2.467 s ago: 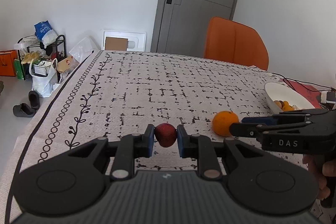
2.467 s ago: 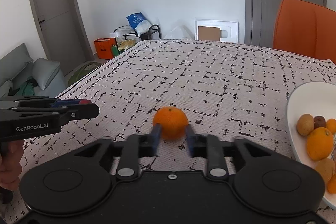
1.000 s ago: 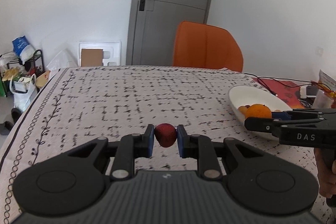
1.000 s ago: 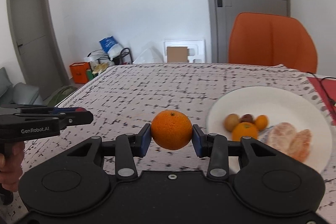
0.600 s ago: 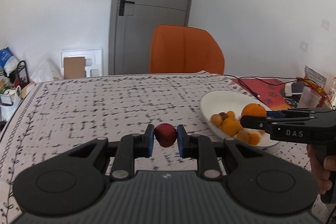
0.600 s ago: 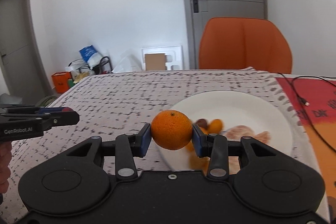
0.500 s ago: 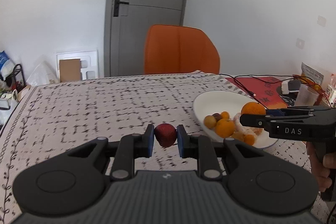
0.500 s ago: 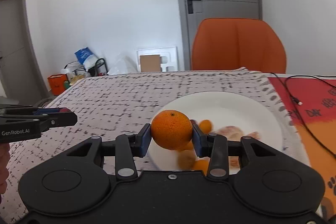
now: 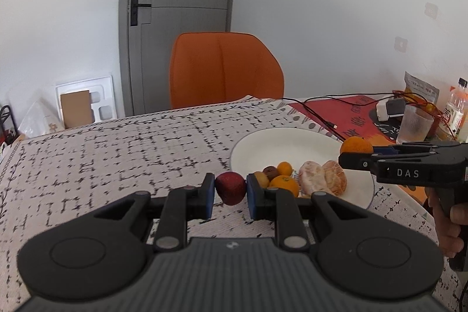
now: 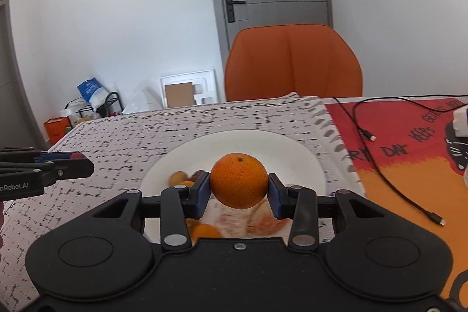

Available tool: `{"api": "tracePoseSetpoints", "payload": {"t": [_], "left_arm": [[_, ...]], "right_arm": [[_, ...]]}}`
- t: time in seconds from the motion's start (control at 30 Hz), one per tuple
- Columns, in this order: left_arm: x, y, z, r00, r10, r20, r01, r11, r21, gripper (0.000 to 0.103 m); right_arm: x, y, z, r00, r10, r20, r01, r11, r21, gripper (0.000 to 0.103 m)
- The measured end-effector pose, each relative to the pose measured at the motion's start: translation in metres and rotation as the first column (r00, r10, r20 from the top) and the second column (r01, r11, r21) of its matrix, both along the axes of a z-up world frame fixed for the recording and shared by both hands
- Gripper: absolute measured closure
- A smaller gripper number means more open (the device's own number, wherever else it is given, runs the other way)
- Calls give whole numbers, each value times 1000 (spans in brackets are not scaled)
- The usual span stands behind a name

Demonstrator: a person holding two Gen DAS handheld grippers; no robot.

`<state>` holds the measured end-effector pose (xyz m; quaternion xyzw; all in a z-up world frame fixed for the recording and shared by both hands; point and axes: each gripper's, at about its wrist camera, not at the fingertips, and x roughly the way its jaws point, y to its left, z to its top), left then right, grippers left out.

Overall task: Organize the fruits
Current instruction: 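Carry the red plum with the left tool while the right tool carries the large orange to the bowl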

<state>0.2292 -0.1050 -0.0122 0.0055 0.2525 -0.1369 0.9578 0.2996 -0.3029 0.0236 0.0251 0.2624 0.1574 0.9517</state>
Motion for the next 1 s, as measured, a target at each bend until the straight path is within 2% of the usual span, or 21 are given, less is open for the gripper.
{"api": "tracePoseSetpoints", "payload": {"t": [0.37, 1.0], "left_arm": [[28, -29, -8, 998, -50, -28, 51, 998, 40, 82], [62, -77, -13, 990, -135, -44, 139, 987, 86, 82]], "right_arm": [[19, -23, -10, 999, -40, -22, 40, 999, 17, 64], [50, -22, -14, 1000, -4, -25, 5, 1000, 27, 64]]}}
